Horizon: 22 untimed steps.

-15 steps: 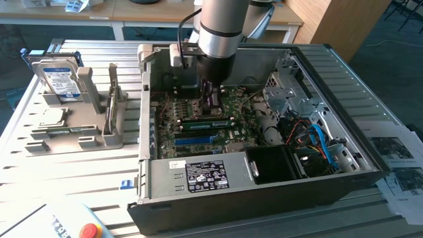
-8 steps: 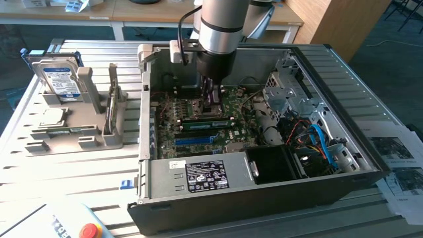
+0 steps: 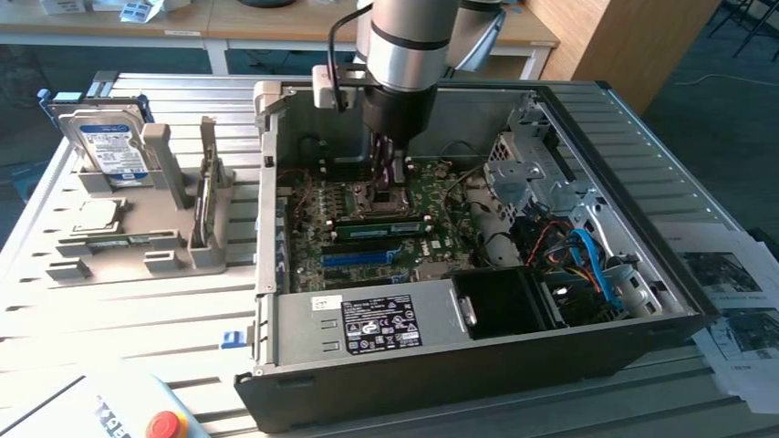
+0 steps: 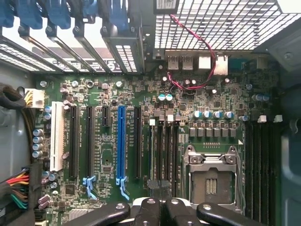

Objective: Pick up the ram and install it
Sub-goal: 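Press down the ram until it locks into place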

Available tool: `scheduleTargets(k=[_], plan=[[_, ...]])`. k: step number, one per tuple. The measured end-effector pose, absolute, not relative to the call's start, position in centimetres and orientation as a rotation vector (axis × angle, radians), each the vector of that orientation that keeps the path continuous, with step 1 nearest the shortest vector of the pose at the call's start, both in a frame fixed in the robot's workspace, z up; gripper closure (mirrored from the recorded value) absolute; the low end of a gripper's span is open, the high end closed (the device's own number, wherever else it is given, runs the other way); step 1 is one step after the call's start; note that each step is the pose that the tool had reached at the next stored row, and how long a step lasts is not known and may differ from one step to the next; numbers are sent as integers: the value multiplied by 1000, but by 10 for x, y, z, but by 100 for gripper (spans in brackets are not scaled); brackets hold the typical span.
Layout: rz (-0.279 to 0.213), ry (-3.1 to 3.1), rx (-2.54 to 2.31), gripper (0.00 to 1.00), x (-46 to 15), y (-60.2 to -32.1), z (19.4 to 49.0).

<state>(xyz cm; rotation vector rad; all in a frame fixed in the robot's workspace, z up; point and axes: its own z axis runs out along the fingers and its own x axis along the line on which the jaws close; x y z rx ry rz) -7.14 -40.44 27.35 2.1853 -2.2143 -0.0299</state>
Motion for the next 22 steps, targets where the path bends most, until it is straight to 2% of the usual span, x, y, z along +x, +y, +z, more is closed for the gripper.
scheduleTargets(k=[22], plan=[[-33, -2213, 2184, 90, -71, -404, 295]])
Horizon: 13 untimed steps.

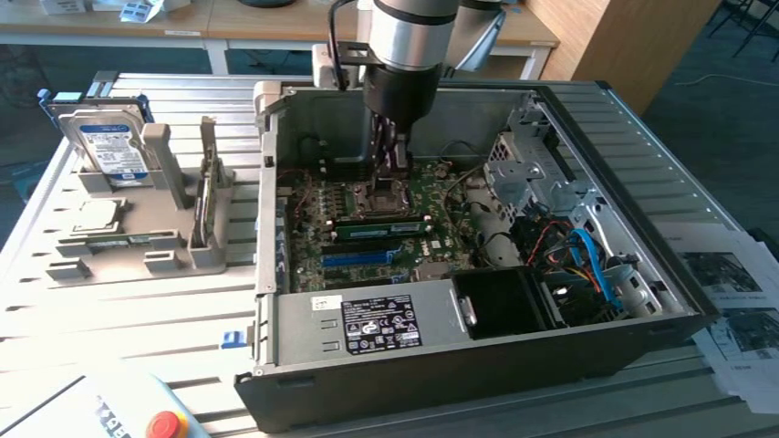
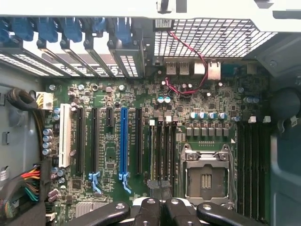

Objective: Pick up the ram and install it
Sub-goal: 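Press down the ram until it locks into place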

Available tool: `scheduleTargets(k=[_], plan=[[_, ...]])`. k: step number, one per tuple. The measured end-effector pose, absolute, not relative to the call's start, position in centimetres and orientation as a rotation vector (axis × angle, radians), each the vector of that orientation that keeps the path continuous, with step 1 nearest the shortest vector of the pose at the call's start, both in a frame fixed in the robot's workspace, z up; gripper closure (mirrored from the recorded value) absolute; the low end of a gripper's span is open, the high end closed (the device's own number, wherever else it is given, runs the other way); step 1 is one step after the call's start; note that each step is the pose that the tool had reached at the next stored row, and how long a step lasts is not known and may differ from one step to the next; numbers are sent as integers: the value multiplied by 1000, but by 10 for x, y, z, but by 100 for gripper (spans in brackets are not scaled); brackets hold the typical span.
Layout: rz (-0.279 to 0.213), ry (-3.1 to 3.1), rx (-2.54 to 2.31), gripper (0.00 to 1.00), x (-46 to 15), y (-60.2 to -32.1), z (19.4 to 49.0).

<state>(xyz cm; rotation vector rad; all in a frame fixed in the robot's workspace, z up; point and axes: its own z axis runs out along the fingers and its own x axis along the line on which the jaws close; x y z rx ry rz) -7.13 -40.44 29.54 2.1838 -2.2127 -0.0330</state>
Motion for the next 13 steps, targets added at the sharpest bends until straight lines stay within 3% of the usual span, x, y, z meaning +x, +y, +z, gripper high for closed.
scheduleTargets(k=[13], plan=[[-33, -2212, 2183, 90, -71, -404, 309]])
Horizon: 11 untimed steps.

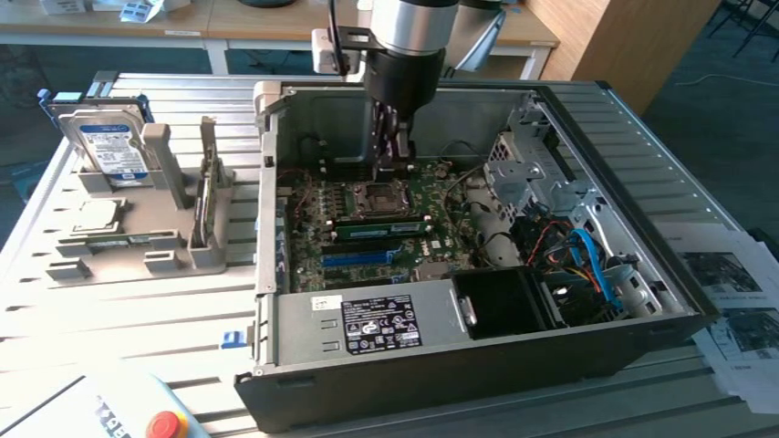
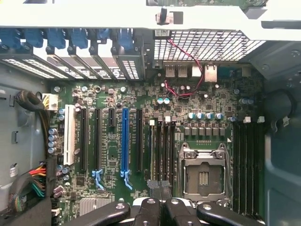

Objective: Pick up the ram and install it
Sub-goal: 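Press down the ram until it locks into place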

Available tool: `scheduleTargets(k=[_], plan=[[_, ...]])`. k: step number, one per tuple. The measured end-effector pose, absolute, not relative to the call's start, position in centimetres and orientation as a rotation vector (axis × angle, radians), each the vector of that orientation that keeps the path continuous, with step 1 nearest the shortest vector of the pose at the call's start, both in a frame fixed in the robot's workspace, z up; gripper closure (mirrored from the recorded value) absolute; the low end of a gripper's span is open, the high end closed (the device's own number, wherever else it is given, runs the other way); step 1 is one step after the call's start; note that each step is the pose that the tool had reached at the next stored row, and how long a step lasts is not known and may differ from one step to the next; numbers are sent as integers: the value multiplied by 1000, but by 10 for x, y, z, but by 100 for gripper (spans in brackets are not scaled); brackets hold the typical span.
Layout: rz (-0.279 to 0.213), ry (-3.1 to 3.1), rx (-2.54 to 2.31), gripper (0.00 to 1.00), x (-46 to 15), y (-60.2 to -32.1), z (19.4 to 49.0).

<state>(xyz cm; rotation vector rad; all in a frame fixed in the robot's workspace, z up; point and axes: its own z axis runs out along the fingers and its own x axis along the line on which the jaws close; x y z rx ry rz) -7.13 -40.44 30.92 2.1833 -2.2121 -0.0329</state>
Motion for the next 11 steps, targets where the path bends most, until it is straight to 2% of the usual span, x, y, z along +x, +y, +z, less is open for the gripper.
scheduleTargets(k=[11], plan=[[-33, -2212, 2184, 90, -71, -404, 312]])
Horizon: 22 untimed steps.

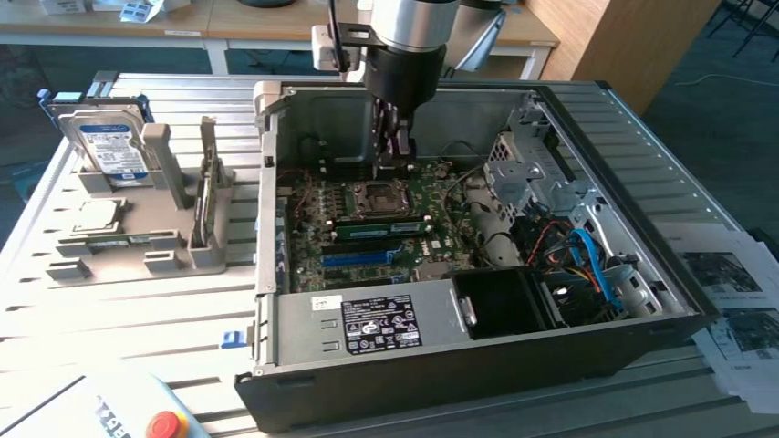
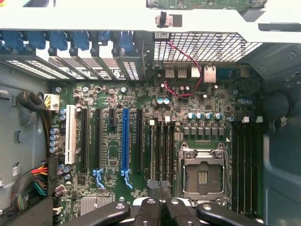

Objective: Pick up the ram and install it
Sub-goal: 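Press down the ram until it locks into place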

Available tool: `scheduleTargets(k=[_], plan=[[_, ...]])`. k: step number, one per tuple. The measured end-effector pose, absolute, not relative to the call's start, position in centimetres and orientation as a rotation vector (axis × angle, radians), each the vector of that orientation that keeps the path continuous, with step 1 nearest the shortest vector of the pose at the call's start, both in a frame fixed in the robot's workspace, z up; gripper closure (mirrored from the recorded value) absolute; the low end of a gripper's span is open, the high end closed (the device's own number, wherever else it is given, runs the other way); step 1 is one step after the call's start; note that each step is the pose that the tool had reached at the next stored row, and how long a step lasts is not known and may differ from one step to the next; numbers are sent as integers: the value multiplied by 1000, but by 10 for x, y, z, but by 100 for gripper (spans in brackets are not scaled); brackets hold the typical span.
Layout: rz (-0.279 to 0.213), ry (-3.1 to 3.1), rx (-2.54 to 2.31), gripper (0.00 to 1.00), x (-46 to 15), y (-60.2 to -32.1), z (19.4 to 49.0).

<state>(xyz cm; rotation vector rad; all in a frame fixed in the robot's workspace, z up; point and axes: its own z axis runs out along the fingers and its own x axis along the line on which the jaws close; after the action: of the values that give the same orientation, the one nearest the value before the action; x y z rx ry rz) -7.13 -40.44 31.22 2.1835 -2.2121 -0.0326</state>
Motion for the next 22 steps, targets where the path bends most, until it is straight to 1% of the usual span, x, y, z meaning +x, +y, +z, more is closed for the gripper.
scheduleTargets(k=[22], plan=[[-22, -2217, 2188, 90, -73, -404, 312]])
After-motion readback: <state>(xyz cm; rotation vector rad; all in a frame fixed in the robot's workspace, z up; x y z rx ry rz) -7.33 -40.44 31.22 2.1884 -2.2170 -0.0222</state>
